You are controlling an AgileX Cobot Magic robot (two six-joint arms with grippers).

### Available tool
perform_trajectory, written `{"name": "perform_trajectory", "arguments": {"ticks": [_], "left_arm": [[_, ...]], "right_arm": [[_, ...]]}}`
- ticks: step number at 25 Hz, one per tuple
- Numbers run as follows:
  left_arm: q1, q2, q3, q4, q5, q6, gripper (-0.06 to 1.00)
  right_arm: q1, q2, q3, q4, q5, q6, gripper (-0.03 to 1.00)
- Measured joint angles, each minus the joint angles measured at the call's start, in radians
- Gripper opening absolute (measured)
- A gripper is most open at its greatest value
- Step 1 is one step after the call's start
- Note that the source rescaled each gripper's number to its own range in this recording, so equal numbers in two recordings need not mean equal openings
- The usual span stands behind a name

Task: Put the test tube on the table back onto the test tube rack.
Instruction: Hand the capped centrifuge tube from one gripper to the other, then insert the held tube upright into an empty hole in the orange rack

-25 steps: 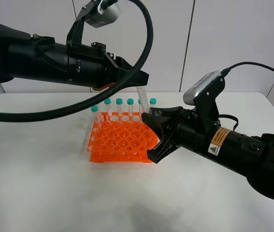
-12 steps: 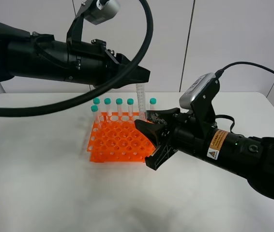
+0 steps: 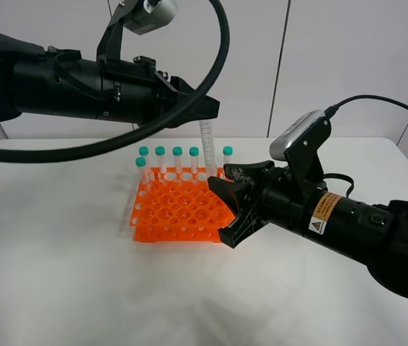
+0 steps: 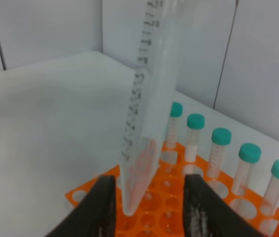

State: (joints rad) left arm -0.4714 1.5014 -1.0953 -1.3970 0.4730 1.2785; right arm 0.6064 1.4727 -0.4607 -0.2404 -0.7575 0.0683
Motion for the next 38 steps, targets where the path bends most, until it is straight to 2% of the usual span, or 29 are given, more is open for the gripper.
{"name": "perform_trajectory", "arguments": {"ticks": [10, 14, 19, 22, 30, 34, 38], "left_arm": [[0.000, 0.000, 0.000, 0.000, -0.034, 0.000, 0.00], [0.000, 0.000, 0.000, 0.000, -0.036, 0.000, 0.00], [0.000, 0.000, 0.000, 0.000, -0.033, 0.000, 0.00], [0.000, 0.000, 0.000, 0.000, -0.021, 0.000, 0.00], [0.000, 0.000, 0.000, -0.001, -0.007, 0.000, 0.00], [0.000, 0.000, 0.000, -0.001, -0.007, 0.000, 0.00], [0.000, 0.000, 0.000, -0.002, -0.007, 0.000, 0.00]], "right_arm": [[0.000, 0.000, 0.000, 0.022, 0.049, 0.018, 0.84], [0.000, 0.000, 0.000, 0.041, 0.118, -0.032, 0.84], [0.000, 0.000, 0.000, 0.240, 0.198, -0.201, 0.84], [0.000, 0.000, 0.000, 0.432, 0.206, -0.328, 0.84], [-0.003, 0.000, 0.000, 0.814, 0.222, -0.655, 0.84], [-0.062, 0.000, 0.000, 0.950, 0.257, -0.783, 0.84], [-0.158, 0.001, -0.016, 0.997, 0.305, -0.812, 0.84]]}}
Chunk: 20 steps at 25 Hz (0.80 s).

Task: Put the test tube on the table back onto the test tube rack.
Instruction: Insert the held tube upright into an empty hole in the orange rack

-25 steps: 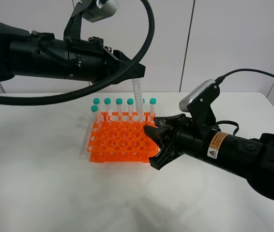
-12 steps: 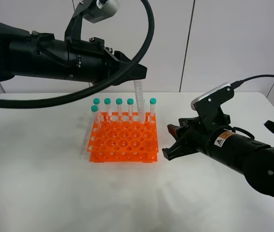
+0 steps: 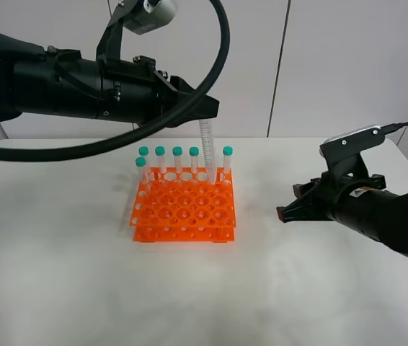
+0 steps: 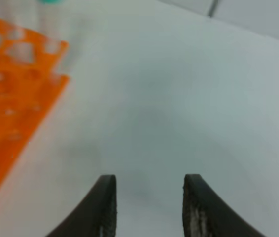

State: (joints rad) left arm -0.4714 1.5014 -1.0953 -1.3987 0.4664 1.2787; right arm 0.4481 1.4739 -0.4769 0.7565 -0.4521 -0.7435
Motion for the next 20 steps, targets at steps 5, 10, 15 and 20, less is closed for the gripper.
{"name": "perform_trajectory", "arguments": {"ticks": [5, 10, 15, 20], "left_arm": [[0.000, 0.000, 0.000, 0.000, 0.000, 0.000, 0.00], [0.000, 0.000, 0.000, 0.000, 0.000, 0.000, 0.00], [0.000, 0.000, 0.000, 0.000, 0.000, 0.002, 0.00], [0.000, 0.000, 0.000, 0.000, 0.000, 0.011, 0.00]], "right_arm": [[-0.128, 0.001, -0.094, -0.006, 0.200, -0.003, 0.84], [-0.264, 0.002, -0.180, -0.008, 0.432, 0.008, 0.84], [-0.406, 0.001, -0.199, -0.038, 0.551, 0.039, 0.84], [-0.450, 0.001, -0.200, -0.044, 0.564, 0.050, 0.84]]}}
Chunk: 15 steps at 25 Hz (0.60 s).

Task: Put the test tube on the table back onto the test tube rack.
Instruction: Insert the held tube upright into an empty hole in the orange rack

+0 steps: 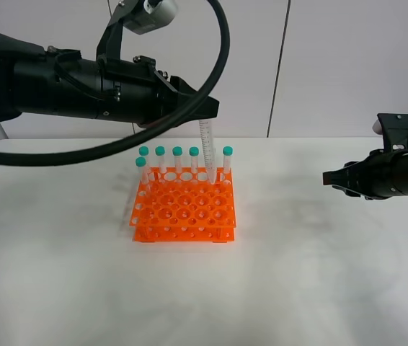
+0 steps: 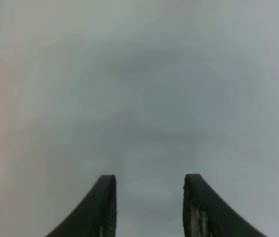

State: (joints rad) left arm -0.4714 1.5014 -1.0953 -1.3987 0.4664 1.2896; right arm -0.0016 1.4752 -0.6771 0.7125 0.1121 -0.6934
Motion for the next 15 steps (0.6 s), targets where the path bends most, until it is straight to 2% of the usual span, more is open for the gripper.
{"name": "perform_trajectory", "arguments": {"ticks": [4, 9, 12, 15], "left_arm": [[0.000, 0.000, 0.000, 0.000, 0.000, 0.003, 0.00], [0.000, 0.000, 0.000, 0.000, 0.000, 0.003, 0.00], [0.000, 0.000, 0.000, 0.000, 0.003, 0.003, 0.00], [0.000, 0.000, 0.000, 0.000, 0.004, 0.003, 0.00]], "right_arm": [[-0.002, 0.000, -0.002, -0.001, 0.034, 0.011, 0.84], [-0.014, 0.000, -0.056, -0.070, 0.162, 0.056, 0.84], [-0.015, -0.002, -0.072, -0.203, 0.157, 0.157, 0.84], [-0.015, -0.002, -0.073, -0.406, 0.137, 0.358, 0.84]]}}
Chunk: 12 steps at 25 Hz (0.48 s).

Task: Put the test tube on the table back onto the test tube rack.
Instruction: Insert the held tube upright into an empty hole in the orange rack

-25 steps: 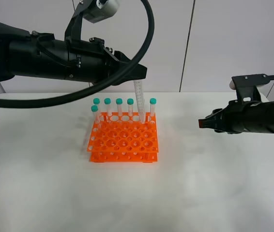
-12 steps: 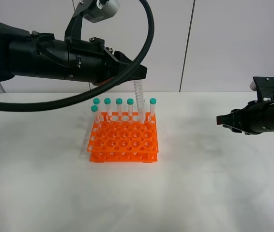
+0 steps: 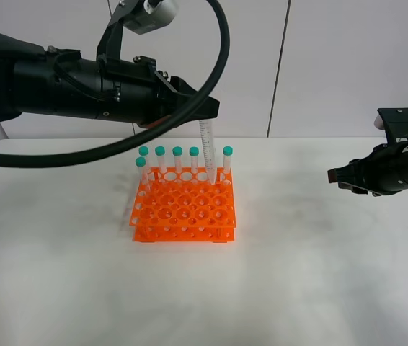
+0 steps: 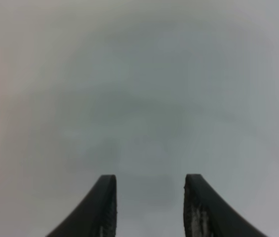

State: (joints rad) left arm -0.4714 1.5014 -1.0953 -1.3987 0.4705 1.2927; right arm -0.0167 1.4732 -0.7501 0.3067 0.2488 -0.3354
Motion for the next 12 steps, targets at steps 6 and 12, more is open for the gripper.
{"name": "perform_trajectory", "arguments": {"ticks": [6, 12], "left_arm": [[0.000, 0.000, 0.000, 0.000, 0.001, 0.001, 0.00], [0.000, 0.000, 0.000, 0.000, 0.002, 0.001, 0.00]], "right_arm": [[0.000, 0.000, 0.000, -0.389, 0.003, 0.398, 0.84], [-0.001, 0.000, 0.000, -0.466, 0.032, 0.476, 0.84]]}}
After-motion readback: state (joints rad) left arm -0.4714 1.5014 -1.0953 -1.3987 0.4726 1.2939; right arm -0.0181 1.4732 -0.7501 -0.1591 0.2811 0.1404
